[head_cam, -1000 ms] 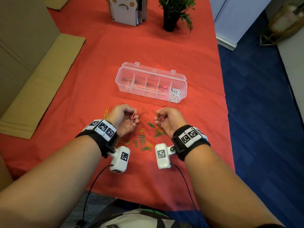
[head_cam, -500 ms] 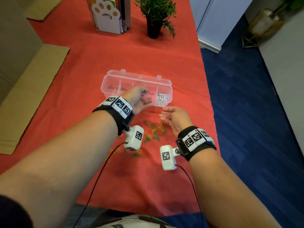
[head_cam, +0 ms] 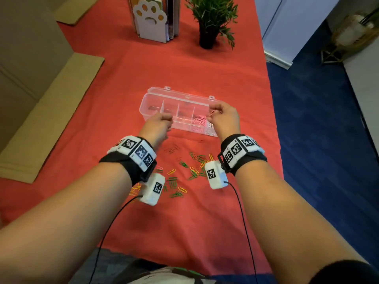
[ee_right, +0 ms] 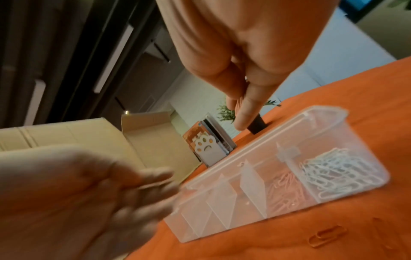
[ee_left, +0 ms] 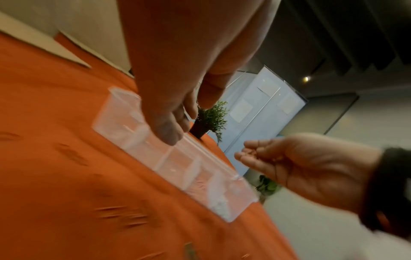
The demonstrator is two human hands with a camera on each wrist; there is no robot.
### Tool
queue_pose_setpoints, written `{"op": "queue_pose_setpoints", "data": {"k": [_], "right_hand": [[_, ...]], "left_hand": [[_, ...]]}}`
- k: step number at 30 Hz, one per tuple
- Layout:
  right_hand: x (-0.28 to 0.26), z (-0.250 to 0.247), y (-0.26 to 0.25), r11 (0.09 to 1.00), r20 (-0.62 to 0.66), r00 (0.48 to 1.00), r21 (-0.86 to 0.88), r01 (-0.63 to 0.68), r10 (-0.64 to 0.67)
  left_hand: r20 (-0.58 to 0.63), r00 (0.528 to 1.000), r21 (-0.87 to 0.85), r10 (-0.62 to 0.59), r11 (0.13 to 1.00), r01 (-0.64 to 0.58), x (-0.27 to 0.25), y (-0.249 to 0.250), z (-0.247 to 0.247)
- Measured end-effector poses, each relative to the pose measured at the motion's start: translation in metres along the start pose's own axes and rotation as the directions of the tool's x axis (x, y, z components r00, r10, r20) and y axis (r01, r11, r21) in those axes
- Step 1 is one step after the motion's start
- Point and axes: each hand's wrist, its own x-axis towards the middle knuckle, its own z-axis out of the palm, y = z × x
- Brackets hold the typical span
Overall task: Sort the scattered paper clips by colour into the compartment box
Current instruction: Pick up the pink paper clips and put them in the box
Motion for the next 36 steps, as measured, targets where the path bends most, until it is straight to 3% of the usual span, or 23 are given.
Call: {"op": "queue_pose_setpoints", "data": {"k": [3,8,12,14,17,21,30,33,35,36], "right_hand": [[0.001,0.012,-0.014,0.952,0.152,0.988,-0.303,0.054,-0.008],[-0.019,0.033,-0.015,0.937,0.126,0.986,-0.319,0.141,-0.105],[-0.052,0.059,0.014,0.866,0.287,0.941,-0.407,0.291,-0.181],[-0.070,0.073,0.033,0.812,0.380,0.907,-0.463,0.356,-0.180],[-0.091,0.091,0.052,0.752,0.480,0.865,-0.514,0.413,-0.147],[-0.105,0.109,0.056,0.662,0.507,0.843,-0.572,0.484,-0.179],[-0.118,0.124,0.038,0.457,0.545,0.805,-0.669,0.587,-0.235],[-0.112,0.114,0.040,0.540,0.522,0.835,-0.658,0.525,-0.176],[-0.102,0.105,0.043,0.714,0.438,0.895,-0.599,0.362,-0.087],[-0.098,0.101,0.044,0.819,0.390,0.921,-0.520,0.241,-0.023]], "left_hand": [[-0.082,0.996,0.247,0.042,0.969,-0.020,-0.004,-0.025,-0.034],[-0.127,0.991,0.546,-0.034,0.832,0.099,-0.009,-0.060,-0.080],[-0.225,0.974,0.786,-0.039,0.584,0.205,-0.021,-0.074,-0.095],[-0.204,0.979,0.811,0.009,0.561,0.163,-0.026,-0.081,-0.098],[-0.196,0.975,0.798,0.102,0.594,0.098,-0.031,-0.088,-0.101],[-0.121,0.988,0.842,0.098,0.537,0.049,-0.036,-0.093,-0.103],[-0.081,0.992,0.924,0.097,0.380,0.039,-0.039,-0.096,-0.106],[-0.080,0.992,0.921,0.099,0.388,0.036,-0.040,-0.091,-0.107],[-0.110,0.991,0.872,0.077,0.486,0.059,-0.040,-0.087,-0.105],[-0.129,0.990,0.808,0.055,0.584,0.073,-0.040,-0.085,-0.104]]}}
